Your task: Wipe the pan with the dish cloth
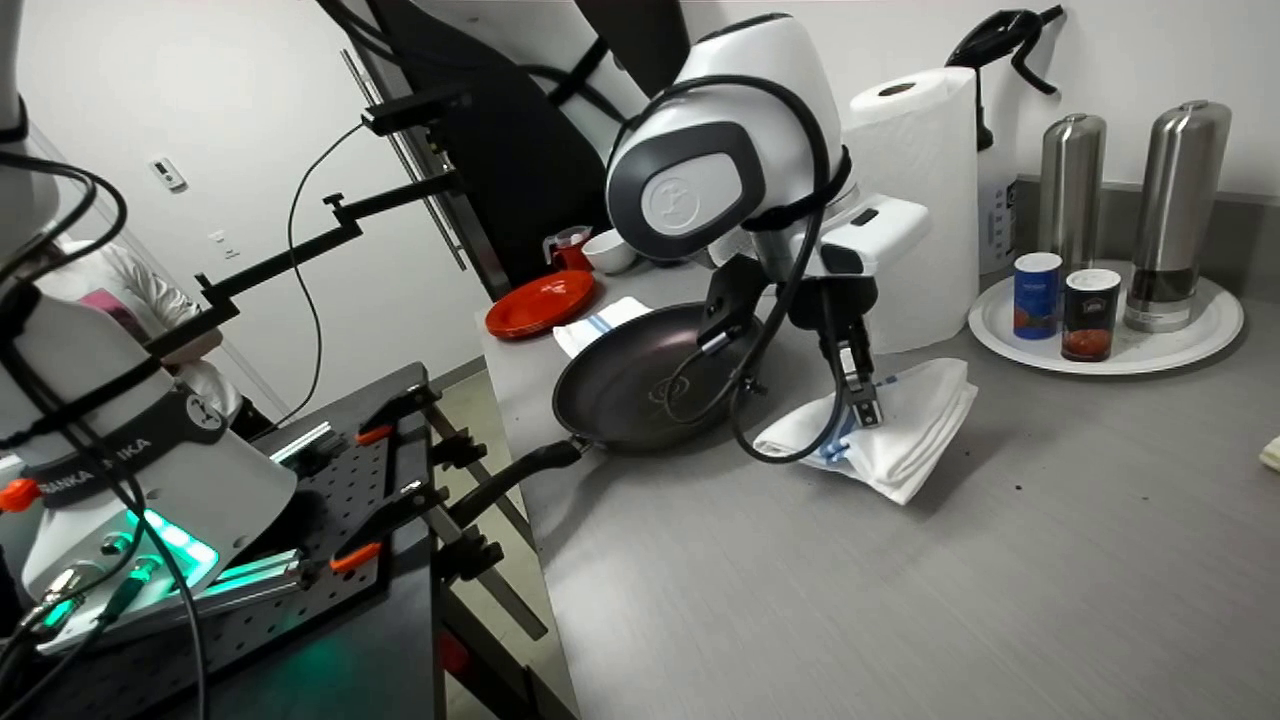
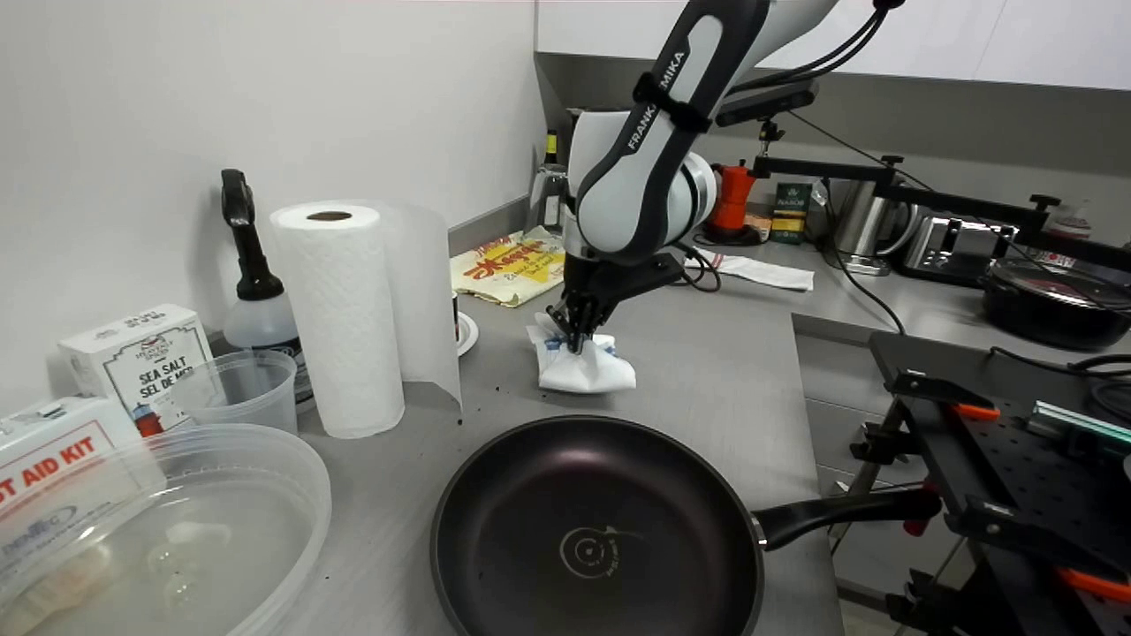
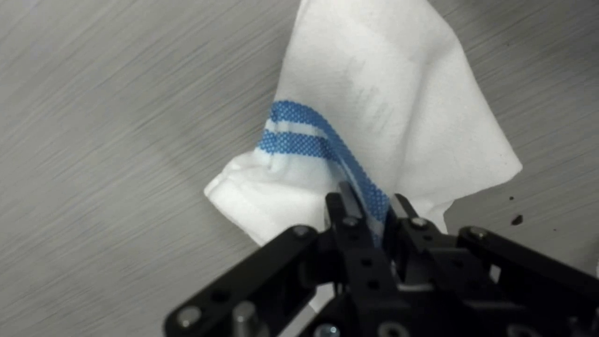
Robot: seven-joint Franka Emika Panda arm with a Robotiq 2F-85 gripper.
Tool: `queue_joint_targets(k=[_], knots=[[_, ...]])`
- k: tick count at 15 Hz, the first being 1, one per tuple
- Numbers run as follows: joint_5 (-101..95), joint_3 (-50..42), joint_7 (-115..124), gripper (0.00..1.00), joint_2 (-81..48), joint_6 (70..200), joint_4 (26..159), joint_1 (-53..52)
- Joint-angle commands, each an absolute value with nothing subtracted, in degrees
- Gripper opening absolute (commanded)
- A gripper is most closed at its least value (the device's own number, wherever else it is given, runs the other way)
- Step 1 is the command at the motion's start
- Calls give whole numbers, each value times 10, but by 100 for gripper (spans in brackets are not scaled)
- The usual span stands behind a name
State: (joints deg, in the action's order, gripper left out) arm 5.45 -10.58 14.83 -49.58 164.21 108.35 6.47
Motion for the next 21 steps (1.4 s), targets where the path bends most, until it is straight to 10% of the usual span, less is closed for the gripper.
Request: queue_joint_targets(k=[1,21], knots=[[51,-101,123,3,-440,1650,1143,49],[56,-10,69,3,-262,1648,1344,26]])
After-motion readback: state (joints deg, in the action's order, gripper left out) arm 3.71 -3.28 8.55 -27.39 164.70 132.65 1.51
